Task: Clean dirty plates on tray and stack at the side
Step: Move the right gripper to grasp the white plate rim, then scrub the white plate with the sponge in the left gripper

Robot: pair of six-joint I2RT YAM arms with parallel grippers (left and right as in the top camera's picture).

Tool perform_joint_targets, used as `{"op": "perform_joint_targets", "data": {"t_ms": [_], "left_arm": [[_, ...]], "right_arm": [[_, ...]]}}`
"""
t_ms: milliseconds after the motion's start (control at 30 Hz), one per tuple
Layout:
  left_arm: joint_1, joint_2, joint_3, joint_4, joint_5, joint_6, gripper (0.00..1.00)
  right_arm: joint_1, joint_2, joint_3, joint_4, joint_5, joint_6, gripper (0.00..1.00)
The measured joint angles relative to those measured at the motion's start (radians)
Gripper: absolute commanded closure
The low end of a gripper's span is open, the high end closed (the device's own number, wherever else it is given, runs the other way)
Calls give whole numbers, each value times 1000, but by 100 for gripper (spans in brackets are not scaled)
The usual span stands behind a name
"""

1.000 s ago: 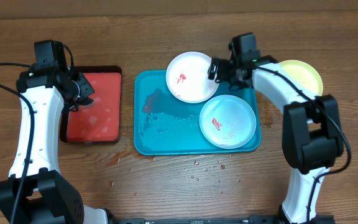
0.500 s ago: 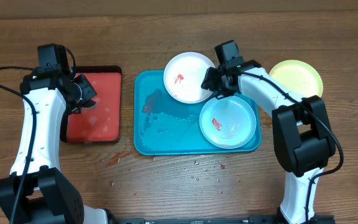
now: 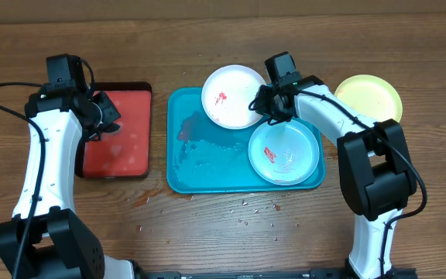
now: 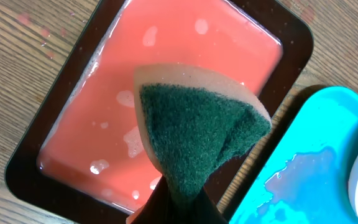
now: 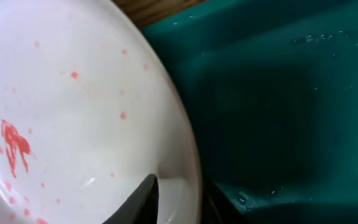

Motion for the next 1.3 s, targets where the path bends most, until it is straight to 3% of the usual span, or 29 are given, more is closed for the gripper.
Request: {"op": "perform_joint_targets", "data": {"t_ms": [100, 267, 467, 633, 700, 767, 800, 1067, 1233, 1300], "left_arm": [[0, 0, 0, 0, 0, 0, 96], [0, 0, 0, 8, 22, 8, 96], [-12, 0, -3, 30, 111, 82, 96], [-42, 0, -3, 31, 138, 114, 96], [-52, 0, -3, 31, 143, 122, 96], [-63, 0, -3, 33, 146, 129, 96], [-69, 0, -3, 33, 146, 133, 96], [-147, 0, -4, 44, 147, 137, 96], [-206, 0, -4, 73, 148, 136, 96], [-227, 0, -4, 85, 151, 135, 96]], "right_arm": [[8, 0, 0, 1, -2, 6, 81], [39, 0, 0, 15, -14, 4, 96], [90, 0, 0, 3, -25, -34, 96], [124, 0, 0, -38, -27, -155, 95], [127, 0, 0, -41, -26, -183, 78], [128, 0, 0, -49, -27, -206, 52], [128, 0, 0, -52, -27, -215, 48], [136, 0, 0, -42, -36, -245, 53], [157, 13, 0, -15, -39, -234, 71], [162, 18, 2, -12, -42, -227, 83]]}}
